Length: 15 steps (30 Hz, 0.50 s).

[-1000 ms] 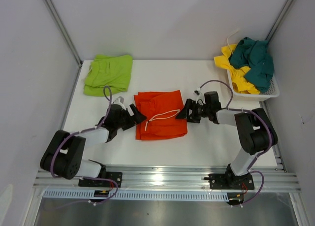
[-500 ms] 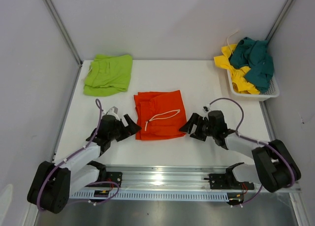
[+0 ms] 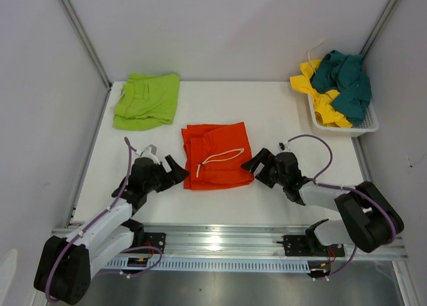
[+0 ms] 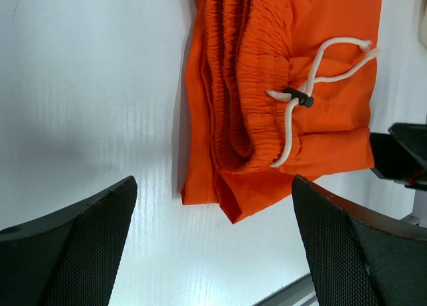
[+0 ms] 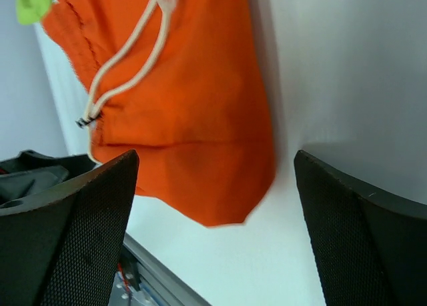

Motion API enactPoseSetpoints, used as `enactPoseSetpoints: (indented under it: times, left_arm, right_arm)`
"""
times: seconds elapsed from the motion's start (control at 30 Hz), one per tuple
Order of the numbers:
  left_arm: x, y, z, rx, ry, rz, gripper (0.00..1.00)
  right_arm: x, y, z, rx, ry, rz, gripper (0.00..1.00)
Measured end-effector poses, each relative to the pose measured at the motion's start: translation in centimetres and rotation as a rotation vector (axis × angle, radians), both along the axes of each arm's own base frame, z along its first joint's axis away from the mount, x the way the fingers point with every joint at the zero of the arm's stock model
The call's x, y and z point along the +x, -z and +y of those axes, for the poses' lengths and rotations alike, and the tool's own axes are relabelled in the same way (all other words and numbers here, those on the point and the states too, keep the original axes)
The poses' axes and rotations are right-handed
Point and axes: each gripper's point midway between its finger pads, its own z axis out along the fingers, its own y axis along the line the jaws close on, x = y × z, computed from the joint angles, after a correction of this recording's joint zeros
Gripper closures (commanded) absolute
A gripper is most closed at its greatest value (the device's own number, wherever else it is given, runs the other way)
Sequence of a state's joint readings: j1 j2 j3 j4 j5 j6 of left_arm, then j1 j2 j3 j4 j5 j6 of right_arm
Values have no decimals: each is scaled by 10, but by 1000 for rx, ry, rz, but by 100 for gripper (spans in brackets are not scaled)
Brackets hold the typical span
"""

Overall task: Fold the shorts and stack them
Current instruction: Fold the shorts, then neatly place the folded shorts to the corner

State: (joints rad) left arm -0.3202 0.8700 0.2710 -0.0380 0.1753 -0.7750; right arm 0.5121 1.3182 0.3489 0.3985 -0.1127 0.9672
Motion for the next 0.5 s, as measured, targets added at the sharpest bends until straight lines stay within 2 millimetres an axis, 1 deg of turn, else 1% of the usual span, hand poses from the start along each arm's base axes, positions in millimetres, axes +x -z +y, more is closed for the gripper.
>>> enactPoseSetpoints:
  times: [0.07, 0.17, 0.2, 0.27, 0.3, 0.33, 0.37, 0.43, 0.5]
  left_arm:
    - [-1, -2, 0, -2, -1, -4, 1]
    - [-2, -6, 1, -9, -1, -18, 1]
    - [-3, -7, 1, -11, -1, -20, 1]
    - [-4, -7, 0, -19, -2, -19, 1]
    - [-5, -7, 0, -21, -1, -16, 1]
    - [-6, -7, 0, -23, 1, -13, 1]
    - [-7, -7, -1, -25, 1, -11, 1]
    - [-7, -8, -2, -34, 2, -10, 1]
    - [-9, -10, -5, -47, 5, -11, 1]
  right_arm:
    - [7, 0, 7, 26, -1, -6, 1]
    - [12, 0, 19, 58, -3, -8, 17]
    - [11, 1, 23, 68, -6, -3, 26]
    - [5, 5, 30, 76, -17, 19, 37]
    - [0, 8, 33, 76, -22, 38, 48]
    - [-5, 10, 36, 75, -29, 55, 56]
    - [-10, 12, 39, 75, -35, 69, 70]
    - [-18, 15, 44, 70, -37, 97, 81]
    - [-23, 15, 48, 60, -39, 118, 95]
